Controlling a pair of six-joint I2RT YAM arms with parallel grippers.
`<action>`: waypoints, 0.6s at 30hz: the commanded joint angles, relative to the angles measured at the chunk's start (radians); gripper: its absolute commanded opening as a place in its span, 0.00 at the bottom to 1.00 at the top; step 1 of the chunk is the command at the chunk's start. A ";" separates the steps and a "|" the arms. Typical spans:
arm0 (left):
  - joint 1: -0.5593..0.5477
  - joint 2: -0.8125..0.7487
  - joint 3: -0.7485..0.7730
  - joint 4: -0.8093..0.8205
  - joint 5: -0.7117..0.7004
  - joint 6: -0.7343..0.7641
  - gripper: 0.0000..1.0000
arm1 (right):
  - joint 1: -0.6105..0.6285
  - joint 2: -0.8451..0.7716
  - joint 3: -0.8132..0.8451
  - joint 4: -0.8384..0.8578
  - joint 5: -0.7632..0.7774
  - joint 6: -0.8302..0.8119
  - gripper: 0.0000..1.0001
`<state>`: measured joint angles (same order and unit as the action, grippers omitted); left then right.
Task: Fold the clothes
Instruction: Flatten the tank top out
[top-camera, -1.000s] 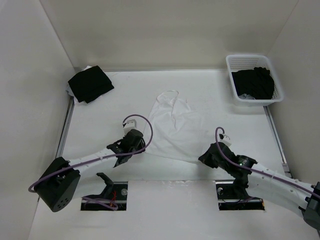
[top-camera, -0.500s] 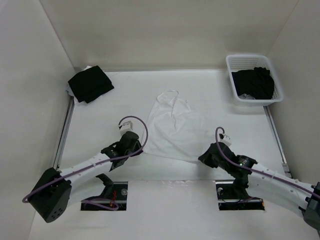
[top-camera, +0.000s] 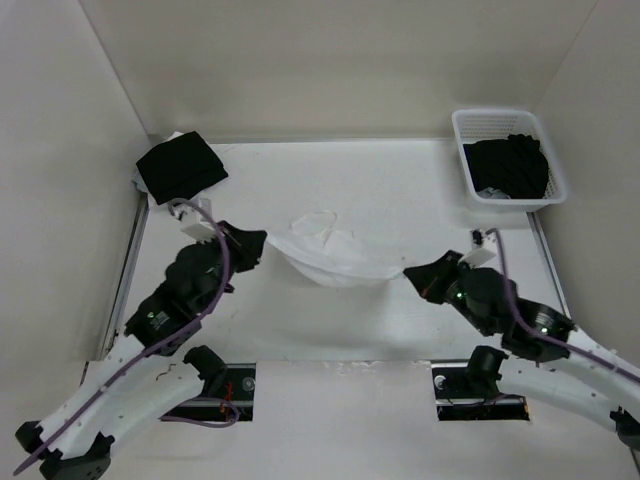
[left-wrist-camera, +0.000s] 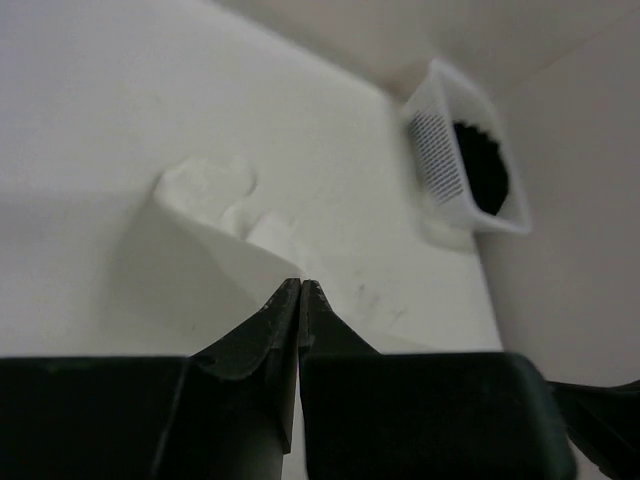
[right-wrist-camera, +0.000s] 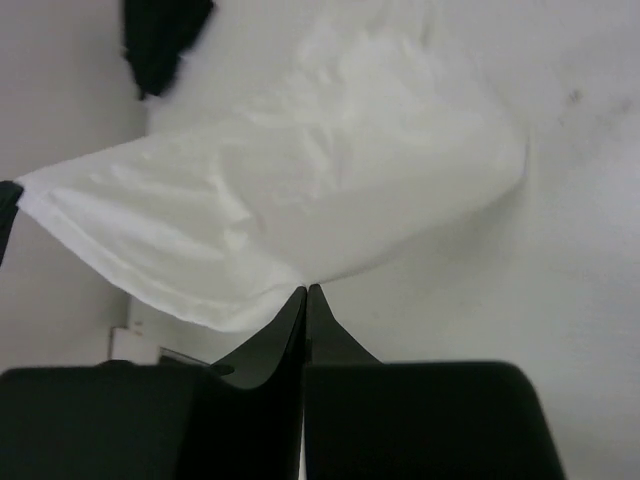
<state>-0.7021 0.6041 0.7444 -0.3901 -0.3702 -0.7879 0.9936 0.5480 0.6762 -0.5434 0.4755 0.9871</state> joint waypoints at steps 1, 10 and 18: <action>-0.032 -0.046 0.185 0.000 -0.122 0.123 0.00 | 0.101 -0.020 0.242 -0.079 0.216 -0.155 0.00; -0.084 -0.003 0.392 0.155 -0.234 0.260 0.00 | 0.337 0.130 0.626 -0.015 0.489 -0.448 0.00; 0.002 0.164 0.288 0.298 -0.208 0.237 0.00 | -0.203 0.308 0.543 0.213 -0.042 -0.469 0.01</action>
<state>-0.7422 0.6941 1.0786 -0.1806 -0.5747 -0.5682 0.9546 0.7979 1.2465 -0.4301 0.6888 0.5262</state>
